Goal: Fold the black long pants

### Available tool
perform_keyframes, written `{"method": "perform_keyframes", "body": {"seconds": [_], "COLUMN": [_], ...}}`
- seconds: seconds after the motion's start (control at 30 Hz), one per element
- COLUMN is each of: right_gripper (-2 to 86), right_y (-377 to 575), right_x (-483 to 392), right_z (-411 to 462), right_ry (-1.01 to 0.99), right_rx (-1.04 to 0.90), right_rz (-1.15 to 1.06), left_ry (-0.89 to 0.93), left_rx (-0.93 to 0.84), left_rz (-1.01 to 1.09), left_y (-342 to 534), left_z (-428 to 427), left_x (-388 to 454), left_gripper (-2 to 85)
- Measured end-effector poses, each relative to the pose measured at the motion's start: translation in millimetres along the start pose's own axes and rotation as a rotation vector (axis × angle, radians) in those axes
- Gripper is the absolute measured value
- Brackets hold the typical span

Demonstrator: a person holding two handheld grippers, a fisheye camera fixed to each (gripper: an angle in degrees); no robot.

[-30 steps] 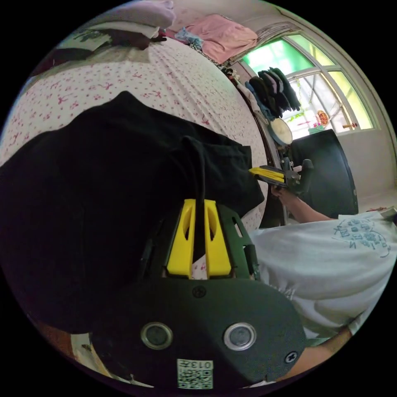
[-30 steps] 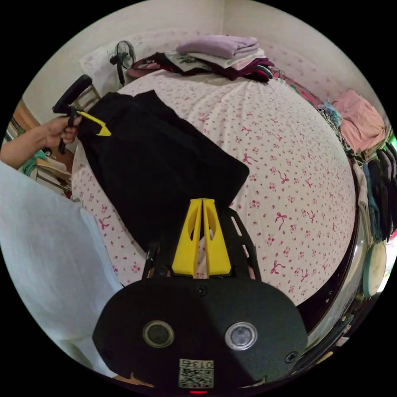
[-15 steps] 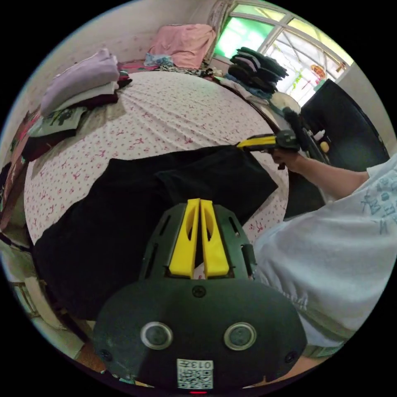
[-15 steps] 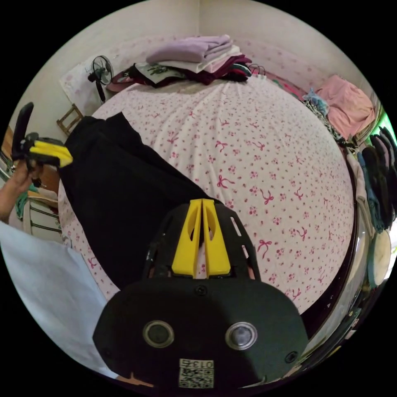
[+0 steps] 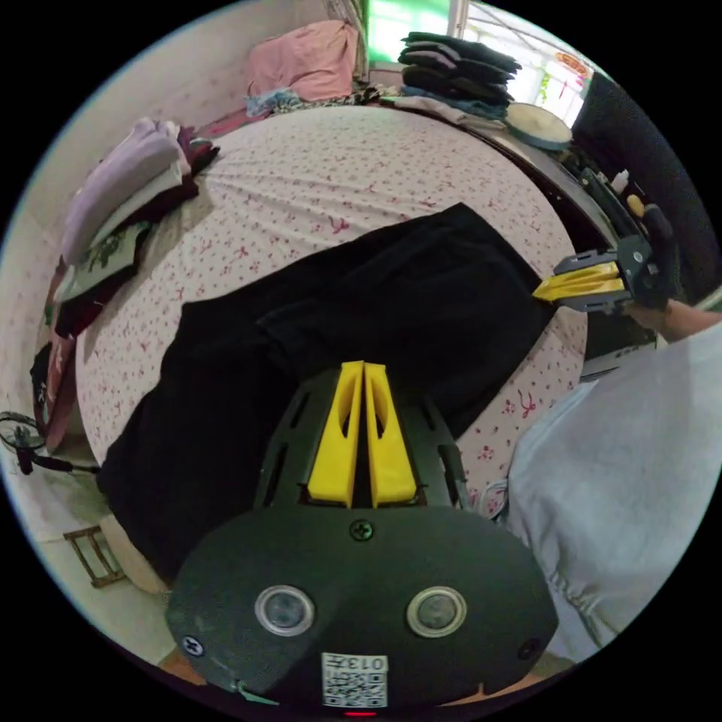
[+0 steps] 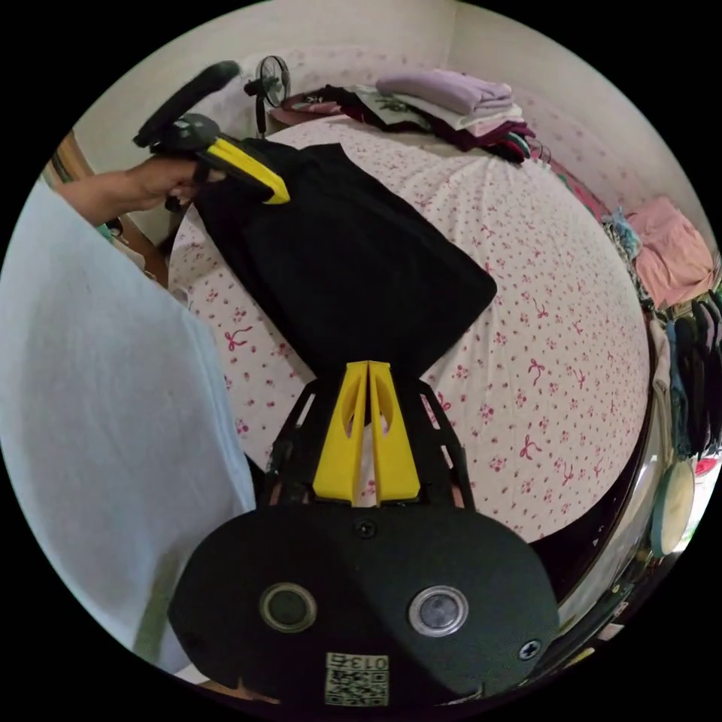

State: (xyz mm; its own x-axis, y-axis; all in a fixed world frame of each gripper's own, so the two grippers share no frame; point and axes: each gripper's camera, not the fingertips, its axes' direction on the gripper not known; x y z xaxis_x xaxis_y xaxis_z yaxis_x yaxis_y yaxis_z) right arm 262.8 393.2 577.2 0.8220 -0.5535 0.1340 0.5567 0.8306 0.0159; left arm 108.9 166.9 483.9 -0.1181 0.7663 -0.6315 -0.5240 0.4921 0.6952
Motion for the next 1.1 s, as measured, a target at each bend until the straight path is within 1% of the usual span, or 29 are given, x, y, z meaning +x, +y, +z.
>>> {"method": "perform_keyframes", "body": {"seconds": [0.03, 0.07, 0.1, 0.13, 0.17, 0.2, 0.23, 0.27, 0.33, 0.43, 0.5, 0.57, 0.67, 0.73, 0.8, 0.87, 0.9, 1.0, 1.07, 1.1], "right_gripper": [0.1, 0.1, 0.1, 0.1, 0.0, 0.0, 0.0, 0.0, 0.0, 0.0, 0.1, 0.1, 0.1, 0.0, 0.0, 0.0, 0.0, -0.1, -0.1, -0.1], "right_y": [3.9, 5.0, 3.7, -0.5, -4.1, -4.9, -5.7, -9.1, -21.3, -49.5, -64.1, -79.3, -82.9, -82.4, -75.8, -67.4, -65.7, -61.3, -62.8, -61.3], "right_x": [-2.4, -0.5, 2.3, 9.2, 15.9, 19.3, 26.3, 33.6, 44.9, 62.2, 71.0, 84.9, 99.5, 98.7, 91.9, 77.5, 72.1, 44.5, 31.5, 30.6], "right_z": [2.7, 2.9, 2.3, -1.1, -6.5, -10.0, -18.1, -22.8, -22.3, -14.4, -4.4, 23.5, 21.6, 13.5, 2.0, -6.9, -7.9, -0.2, 24.8, 24.1], "right_ry": [0.024, 0.016, -0.002, -0.045, -0.084, -0.1, -0.108, -0.079, -0.026, 0.047, 0.085, 0.04, -0.047, -0.005, -0.005, -0.093, -0.106, -0.126, -0.101, -0.091], "right_rx": [0.043, 0.06, 0.052, 0.021, -0.003, 0.008, 0.069, 0.113, 0.13, 0.162, 0.172, 0.054, 0.068, 0.059, 0.119, 0.165, 0.17, 0.135, 0.037, 0.094], "right_rz": [-0.016, -0.021, -0.009, 0.023, 0.045, 0.052, 0.075, 0.1, 0.12, 0.136, 0.143, 0.145, 0.189, 0.202, 0.183, 0.141, 0.121, 0.019, -0.029, -0.032], "left_ry": [0.052, 0.078, 0.123, 0.128, 0.105, 0.029, -0.055, -0.086, -0.139, -0.121, -0.079, -0.033, 0.017, -0.027, -0.055, -0.054, -0.077, -0.124, -0.119, -0.125], "left_rx": [-0.027, -0.014, -0.017, -0.02, -0.002, 0.053, 0.093, 0.102, 0.077, -0.012, -0.03, -0.021, 0.0, 0.068, 0.101, 0.07, 0.022, -0.054, -0.05, -0.061], "left_rz": [-0.044, -0.072, -0.132, -0.153, -0.144, -0.119, -0.107, -0.104, -0.134, -0.139, -0.167, -0.218, -0.296, -0.336, -0.329, -0.296, -0.27, -0.247, -0.264, -0.261], "left_y": [0.9, 2.5, 3.7, 2.9, 2.6, 1.9, -1.3, -4.1, -16.7, -25.8, -25.3, -22.6, -17.9, -9.9, -5.4, -4.2, -2.9, 7.9, 10.8, 8.2], "left_z": [12.2, 13.2, 11.6, 5.9, 0.2, -13.3, -23.2, -25.3, -16.7, 9.5, 16.6, 16.6, 11.2, -8.0, -19.9, -21.6, -17.6, 0.9, 6.6, 8.8], "left_x": [-3.6, -6.2, -10.7, -9.3, -5.7, 3.4, 11.2, 13.7, 14.3, 11.2, 7.2, 2.7, -0.9, 5.1, 15.9, 30.2, 40.2, 53.0, 50.8, 49.8], "left_gripper": [-0.4, -0.4, -0.4, -0.4, -0.4, -0.4, -0.4, -0.4, -0.4, -0.4, -0.4, -0.4, -0.4, -0.4, -0.3, -0.3, -0.3, -0.4, -0.4, -0.4]}}
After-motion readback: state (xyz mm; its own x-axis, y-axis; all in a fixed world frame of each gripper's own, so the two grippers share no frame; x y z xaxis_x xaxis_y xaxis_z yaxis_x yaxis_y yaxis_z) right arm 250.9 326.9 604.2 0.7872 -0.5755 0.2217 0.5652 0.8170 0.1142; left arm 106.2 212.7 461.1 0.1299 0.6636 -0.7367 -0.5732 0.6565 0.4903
